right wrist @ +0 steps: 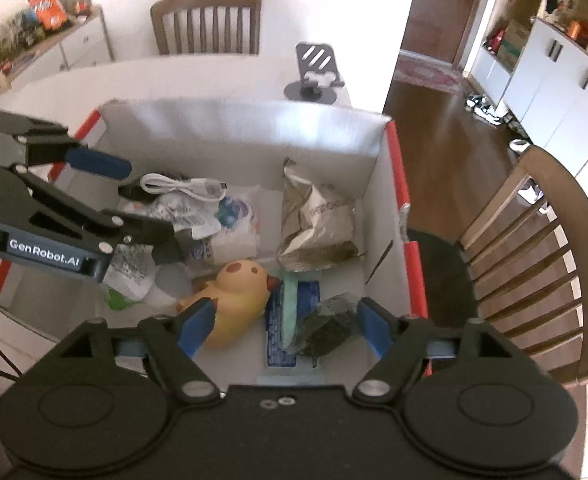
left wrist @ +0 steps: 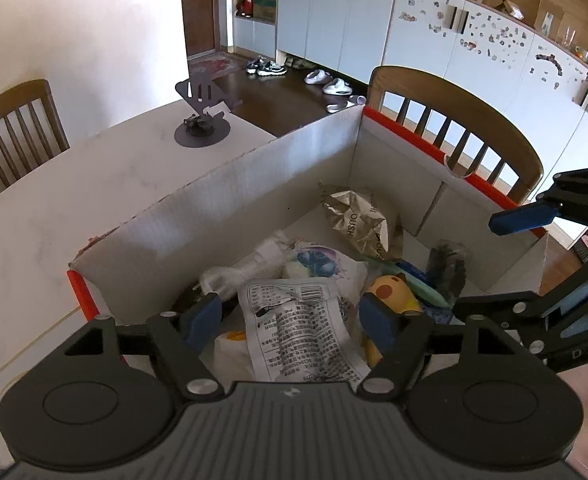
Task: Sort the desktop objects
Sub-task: 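Withdraw both open tools up and away from the shoebox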
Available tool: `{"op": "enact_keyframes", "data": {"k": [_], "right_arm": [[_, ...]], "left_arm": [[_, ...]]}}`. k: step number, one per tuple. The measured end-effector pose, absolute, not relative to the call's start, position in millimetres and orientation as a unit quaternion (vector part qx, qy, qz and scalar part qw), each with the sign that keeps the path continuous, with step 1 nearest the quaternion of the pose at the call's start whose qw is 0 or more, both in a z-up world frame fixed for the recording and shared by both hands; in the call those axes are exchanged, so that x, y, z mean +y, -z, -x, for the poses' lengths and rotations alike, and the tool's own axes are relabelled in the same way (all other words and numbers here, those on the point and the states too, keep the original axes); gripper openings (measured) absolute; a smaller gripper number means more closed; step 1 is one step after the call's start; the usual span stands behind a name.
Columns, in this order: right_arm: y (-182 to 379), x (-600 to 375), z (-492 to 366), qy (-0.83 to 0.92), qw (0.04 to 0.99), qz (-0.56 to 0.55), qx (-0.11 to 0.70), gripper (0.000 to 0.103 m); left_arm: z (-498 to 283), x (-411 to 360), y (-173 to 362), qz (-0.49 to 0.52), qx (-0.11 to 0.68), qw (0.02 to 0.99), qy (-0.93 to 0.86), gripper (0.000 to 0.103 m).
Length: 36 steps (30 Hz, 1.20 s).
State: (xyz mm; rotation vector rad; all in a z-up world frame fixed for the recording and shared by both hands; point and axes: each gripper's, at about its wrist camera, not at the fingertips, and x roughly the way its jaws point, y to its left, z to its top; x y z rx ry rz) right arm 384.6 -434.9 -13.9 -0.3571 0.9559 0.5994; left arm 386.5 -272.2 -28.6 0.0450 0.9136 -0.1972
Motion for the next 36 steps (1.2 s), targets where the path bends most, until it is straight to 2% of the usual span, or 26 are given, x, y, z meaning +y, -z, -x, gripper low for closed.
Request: {"op": "enact_keyframes", "data": {"k": [8,31,36], "right_arm": [[0.1,-445.8,-371.8,-0.28,0.849,0.144,0.425,0.087],[-41.2,-456.6,-323.9,-0.29,0.884,0.073,0.36,0.097],[-43.7,-455.7,-314.5,-0.279,0.89,0.059,0.355,0.099]], "left_arm": [[-377.3,-273.7,16.5,-0.02,0.433,0.896,0.093,0.078],[-327.0,-265.5,-16.6,0.006,0.417,0.904,0.09,0.082],[-312.8,-261.8,-19.5,0.004,0.413,0.907,0.085,0.094]]}}
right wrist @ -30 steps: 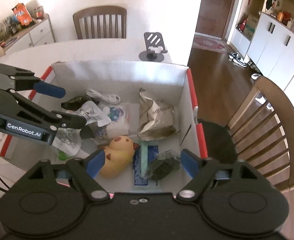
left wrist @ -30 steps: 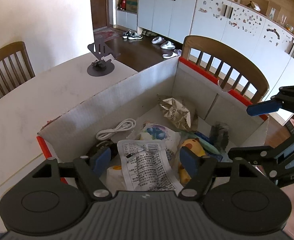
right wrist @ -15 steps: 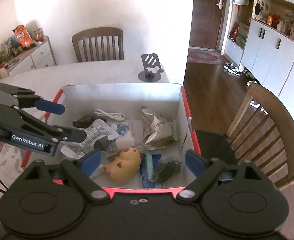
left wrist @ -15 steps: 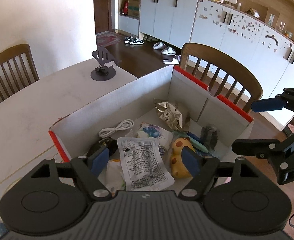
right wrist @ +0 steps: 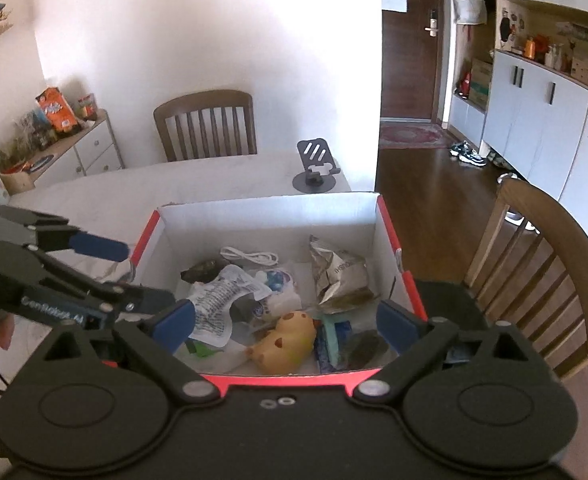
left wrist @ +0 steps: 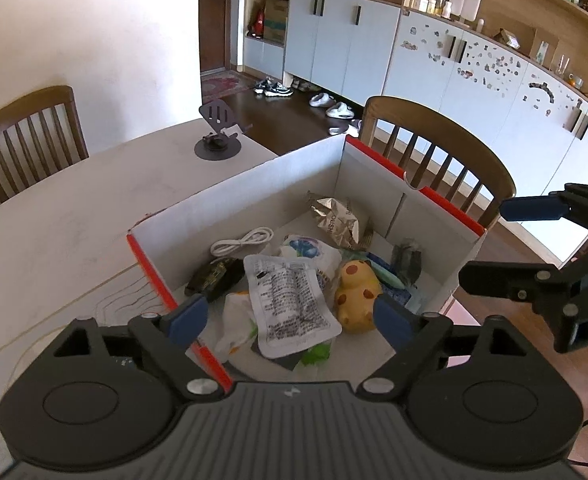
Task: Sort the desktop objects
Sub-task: 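Withdraw both open tools up and away from the shoebox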
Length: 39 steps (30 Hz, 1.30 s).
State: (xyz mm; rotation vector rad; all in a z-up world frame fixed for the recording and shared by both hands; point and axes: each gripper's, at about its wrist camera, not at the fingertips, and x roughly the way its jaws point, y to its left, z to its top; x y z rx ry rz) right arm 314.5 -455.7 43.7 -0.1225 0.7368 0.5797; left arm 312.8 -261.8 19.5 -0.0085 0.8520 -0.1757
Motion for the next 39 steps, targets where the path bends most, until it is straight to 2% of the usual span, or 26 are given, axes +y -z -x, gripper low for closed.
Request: {"op": "enact_keyframes", "data": {"k": [2,39], "right_arm": [[-43.6,-455.0,-310.8,-0.273,0.892,0.057,0.355,0.1],[-25.6,-429.3,-232.6,-0.211,0.907,0.016,0.363,0.1]], "left_arm": [[-307.2,-260.4,-19.8,0.005,0.411,0.908,0.083,0.103],[-228.6,-236.5,-19.8,0.027,0.416,0.906,0.069,0.103]]}}
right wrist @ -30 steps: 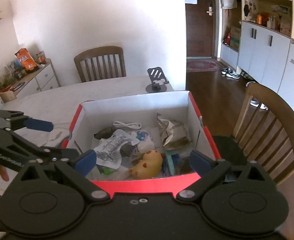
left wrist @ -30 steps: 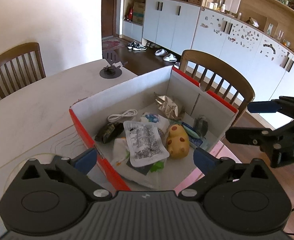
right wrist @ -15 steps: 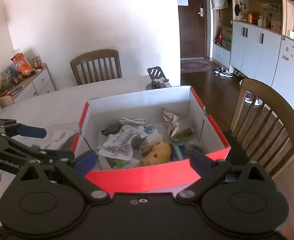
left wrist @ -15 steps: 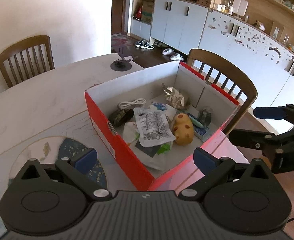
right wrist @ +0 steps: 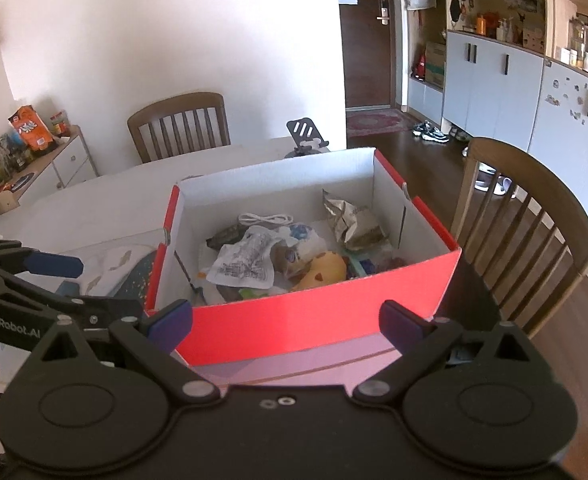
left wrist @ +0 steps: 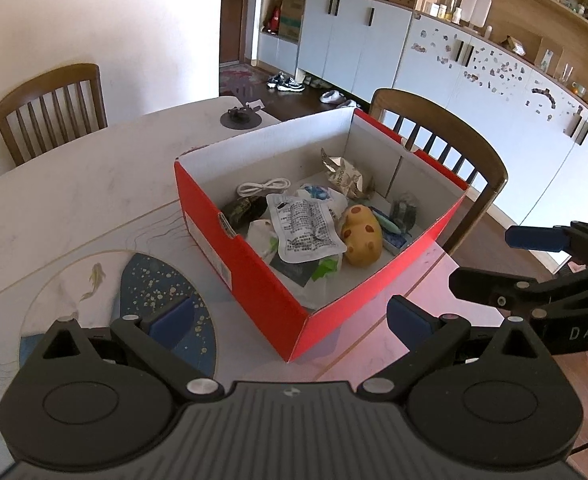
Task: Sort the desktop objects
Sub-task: 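Withdraw both open tools up and away from the shoebox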
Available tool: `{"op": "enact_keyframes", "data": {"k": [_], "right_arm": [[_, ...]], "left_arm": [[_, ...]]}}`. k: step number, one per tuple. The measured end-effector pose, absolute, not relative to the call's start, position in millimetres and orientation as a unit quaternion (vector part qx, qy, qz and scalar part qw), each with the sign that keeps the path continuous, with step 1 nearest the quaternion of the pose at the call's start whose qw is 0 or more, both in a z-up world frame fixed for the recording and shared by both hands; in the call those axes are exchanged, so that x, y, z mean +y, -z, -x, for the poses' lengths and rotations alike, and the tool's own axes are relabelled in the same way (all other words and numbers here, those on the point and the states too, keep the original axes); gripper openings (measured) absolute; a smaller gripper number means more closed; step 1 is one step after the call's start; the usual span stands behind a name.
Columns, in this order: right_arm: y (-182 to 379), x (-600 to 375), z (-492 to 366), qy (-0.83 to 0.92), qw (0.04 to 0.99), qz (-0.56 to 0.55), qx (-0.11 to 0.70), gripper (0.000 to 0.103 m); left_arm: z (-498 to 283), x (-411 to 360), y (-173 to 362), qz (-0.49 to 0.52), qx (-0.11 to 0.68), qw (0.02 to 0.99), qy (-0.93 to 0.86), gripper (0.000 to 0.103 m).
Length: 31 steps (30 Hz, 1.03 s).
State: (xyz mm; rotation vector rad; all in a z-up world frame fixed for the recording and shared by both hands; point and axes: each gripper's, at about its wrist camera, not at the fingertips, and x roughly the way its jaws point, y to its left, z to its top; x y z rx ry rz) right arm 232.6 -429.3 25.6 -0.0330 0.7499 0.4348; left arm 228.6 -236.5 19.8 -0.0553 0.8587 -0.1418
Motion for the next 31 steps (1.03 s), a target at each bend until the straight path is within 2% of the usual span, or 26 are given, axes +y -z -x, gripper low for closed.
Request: {"op": "enact_keyframes", "data": {"k": [31], "right_arm": [[-33.5,-407.3,-206.2,-0.148,0.922,-0.022,0.357,0.099]], "left_arm": [[-201.1,-203.2,-23.9,0.014,0.404,0.913,0.062,0.103]]}}
